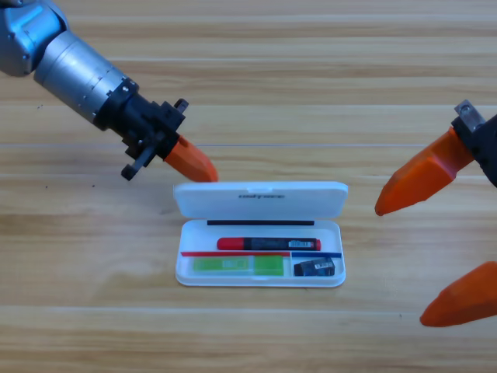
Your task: Clean up eraser and pencils
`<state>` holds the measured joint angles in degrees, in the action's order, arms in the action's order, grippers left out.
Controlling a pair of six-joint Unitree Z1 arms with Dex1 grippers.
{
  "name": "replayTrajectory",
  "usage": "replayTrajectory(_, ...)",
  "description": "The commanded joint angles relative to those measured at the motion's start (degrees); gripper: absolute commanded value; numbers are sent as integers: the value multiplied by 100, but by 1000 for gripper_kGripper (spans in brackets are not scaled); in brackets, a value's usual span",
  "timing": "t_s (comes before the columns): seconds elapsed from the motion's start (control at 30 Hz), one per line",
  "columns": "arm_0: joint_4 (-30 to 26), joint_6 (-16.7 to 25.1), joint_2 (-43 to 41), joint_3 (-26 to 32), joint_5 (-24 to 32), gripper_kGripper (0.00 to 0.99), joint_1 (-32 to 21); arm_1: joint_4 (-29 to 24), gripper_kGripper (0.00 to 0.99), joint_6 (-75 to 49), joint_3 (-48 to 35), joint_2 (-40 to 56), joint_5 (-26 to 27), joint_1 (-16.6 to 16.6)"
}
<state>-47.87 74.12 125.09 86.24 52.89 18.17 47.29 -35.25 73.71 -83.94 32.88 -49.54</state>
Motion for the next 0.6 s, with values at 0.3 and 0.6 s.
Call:
replayTrajectory(0.3,155,-99,-90,-424,-104,0,600,-88,930,36,-128,-228,96,155)
replayTrajectory(0.6,313,-73,121,-441,-113,0,600,-97,930,36,-128,-299,87,146)
